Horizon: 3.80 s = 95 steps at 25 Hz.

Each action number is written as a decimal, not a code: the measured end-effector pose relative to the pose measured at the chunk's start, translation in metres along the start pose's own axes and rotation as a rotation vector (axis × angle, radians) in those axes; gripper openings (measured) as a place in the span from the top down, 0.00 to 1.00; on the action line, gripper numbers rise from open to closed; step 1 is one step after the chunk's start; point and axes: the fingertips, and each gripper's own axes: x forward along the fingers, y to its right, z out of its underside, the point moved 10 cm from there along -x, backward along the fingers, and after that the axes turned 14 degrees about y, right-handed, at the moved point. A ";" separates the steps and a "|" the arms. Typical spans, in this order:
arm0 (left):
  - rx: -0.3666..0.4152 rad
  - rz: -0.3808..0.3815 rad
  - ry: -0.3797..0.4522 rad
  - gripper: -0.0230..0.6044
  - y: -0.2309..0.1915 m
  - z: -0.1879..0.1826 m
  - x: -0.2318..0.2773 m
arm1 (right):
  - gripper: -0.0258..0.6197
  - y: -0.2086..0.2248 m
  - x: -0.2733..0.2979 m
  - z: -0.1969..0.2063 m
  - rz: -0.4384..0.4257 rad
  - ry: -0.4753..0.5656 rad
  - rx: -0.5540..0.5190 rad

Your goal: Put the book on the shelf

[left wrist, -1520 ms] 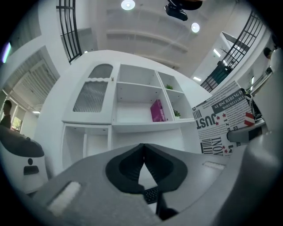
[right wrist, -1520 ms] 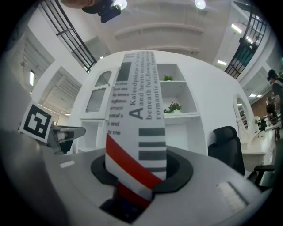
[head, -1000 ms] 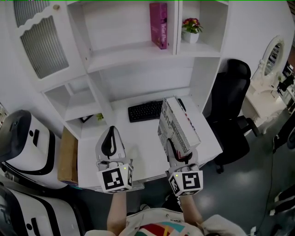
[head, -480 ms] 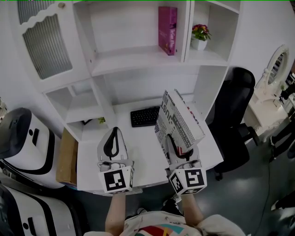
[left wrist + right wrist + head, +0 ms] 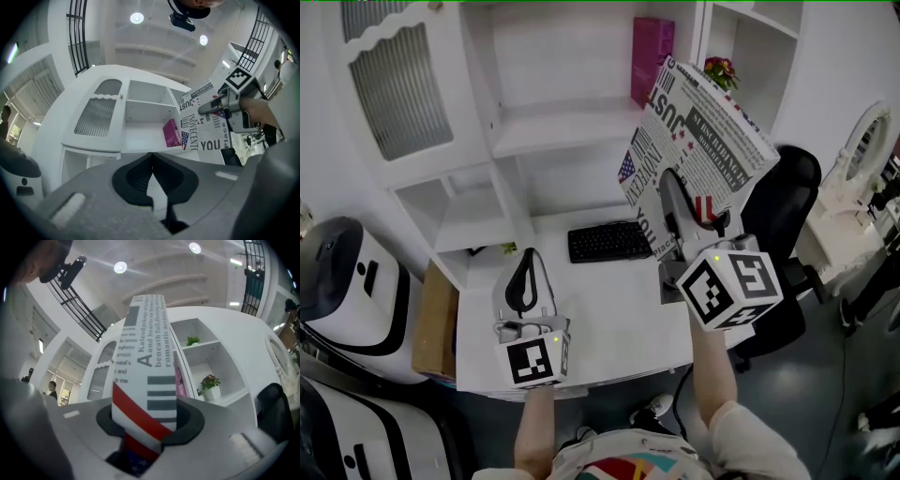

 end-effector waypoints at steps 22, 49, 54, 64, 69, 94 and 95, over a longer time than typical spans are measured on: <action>-0.001 -0.113 -0.007 0.96 -0.040 0.017 0.001 | 0.72 0.039 0.197 0.011 0.016 -0.313 -0.123; 0.118 -0.255 -0.091 0.96 -0.039 0.033 -0.002 | 0.72 0.051 0.304 0.083 0.040 -0.342 -0.126; 0.144 -0.271 -0.109 0.96 -0.046 0.037 -0.004 | 0.72 0.053 0.314 0.093 0.034 -0.332 -0.118; 0.164 -0.344 -0.143 0.96 -0.059 0.050 -0.007 | 0.72 0.054 0.340 0.113 0.041 -0.322 -0.120; 0.168 -0.377 -0.144 0.96 -0.066 0.050 -0.009 | 0.72 0.051 0.341 0.113 0.046 -0.318 -0.137; 0.191 -0.387 -0.119 0.96 -0.068 0.006 -0.042 | 0.45 0.035 0.309 0.070 0.001 -0.224 -0.138; 0.186 -0.373 -0.115 0.96 -0.066 0.005 -0.042 | 0.45 0.034 0.305 0.065 0.002 -0.221 -0.161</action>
